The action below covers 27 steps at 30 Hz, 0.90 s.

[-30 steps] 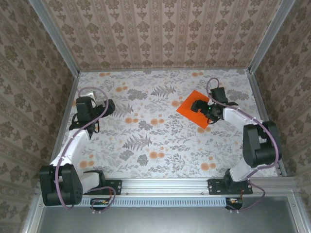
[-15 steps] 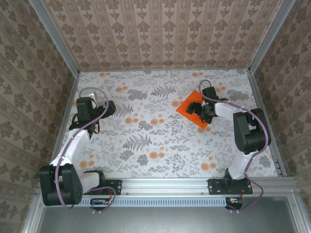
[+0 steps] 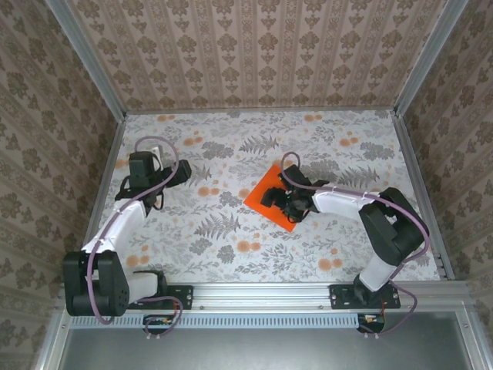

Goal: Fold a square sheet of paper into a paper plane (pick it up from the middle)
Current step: Move the square sheet of paper to the center of the table.

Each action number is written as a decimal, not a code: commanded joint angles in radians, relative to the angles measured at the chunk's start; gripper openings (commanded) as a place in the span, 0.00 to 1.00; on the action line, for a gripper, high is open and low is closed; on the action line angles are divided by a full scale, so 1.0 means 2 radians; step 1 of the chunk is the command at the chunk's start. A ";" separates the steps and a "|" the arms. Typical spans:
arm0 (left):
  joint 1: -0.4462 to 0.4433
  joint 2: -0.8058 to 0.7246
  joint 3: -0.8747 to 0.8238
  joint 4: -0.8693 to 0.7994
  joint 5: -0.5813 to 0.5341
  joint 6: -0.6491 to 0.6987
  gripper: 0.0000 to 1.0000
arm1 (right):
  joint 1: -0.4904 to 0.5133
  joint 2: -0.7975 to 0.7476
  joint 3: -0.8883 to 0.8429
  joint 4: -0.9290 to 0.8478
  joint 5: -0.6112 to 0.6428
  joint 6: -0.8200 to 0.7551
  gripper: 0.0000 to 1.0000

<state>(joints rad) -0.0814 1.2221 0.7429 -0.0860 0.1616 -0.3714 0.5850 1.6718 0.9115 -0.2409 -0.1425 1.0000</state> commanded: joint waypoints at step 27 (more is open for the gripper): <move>-0.105 0.071 0.047 -0.002 0.010 -0.056 1.00 | -0.104 0.200 0.236 -0.118 0.030 -0.160 0.72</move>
<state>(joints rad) -0.2756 1.3510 0.8005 -0.0910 0.1722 -0.4549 0.4171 2.0823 1.4532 -0.4156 -0.1383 0.6571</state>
